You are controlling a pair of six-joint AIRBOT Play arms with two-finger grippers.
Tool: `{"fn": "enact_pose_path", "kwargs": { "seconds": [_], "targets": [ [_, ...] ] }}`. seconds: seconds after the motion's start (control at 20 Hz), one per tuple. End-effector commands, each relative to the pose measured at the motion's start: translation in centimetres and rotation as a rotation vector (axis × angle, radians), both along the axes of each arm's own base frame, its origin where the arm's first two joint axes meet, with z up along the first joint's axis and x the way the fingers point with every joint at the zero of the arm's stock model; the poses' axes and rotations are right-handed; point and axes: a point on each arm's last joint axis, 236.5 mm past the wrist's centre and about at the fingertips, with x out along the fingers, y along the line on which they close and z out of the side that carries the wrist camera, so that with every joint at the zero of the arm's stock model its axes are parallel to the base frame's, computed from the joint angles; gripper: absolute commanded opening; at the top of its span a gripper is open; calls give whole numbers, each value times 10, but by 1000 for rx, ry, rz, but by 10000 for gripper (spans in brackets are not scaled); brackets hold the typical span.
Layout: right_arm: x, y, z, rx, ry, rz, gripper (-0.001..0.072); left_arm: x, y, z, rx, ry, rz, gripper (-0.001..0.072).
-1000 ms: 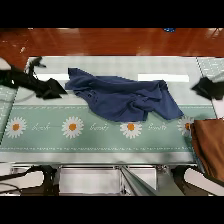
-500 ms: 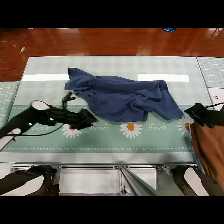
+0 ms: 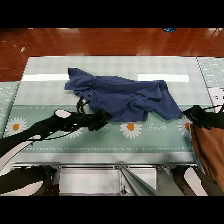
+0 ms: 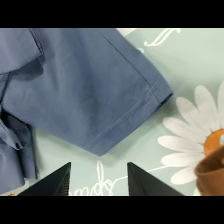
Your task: Fold the shirts.
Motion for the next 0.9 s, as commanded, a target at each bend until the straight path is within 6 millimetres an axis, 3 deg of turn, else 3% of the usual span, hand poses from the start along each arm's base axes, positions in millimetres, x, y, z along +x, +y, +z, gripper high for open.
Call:
{"fn": "enact_pose_path", "kwargs": {
  "seconds": [0.0, 0.3, 0.35, 0.4, 0.5, 0.7, 0.85],
  "targets": [
    [0, 1, 0, 2, -2, 4, 407, 4, -25, -9, -1, 31, 8, 462],
    [5, 7, 6, 26, -35, 16, 407, 40, -48, -4, -50, 73, 63, 462],
    [6, 8, 7, 29, -41, 19, 407, 43, -53, -4, -62, 91, 63, 435],
    [6, 8, 7, 31, -42, 18, 407, 44, -57, -2, -73, 100, 57, 364],
    [7, 9, 8, 31, -45, 20, 407, 49, -65, 6, -95, 70, 20, 16],
    [1, 2, 1, -3, -12, 21, 407, 67, -68, 31, -102, -21, -18, 16],
    [-13, -5, -23, 3, 82, -47, 407, 73, -54, 39, -70, -76, -62, 15]
  ]
}}
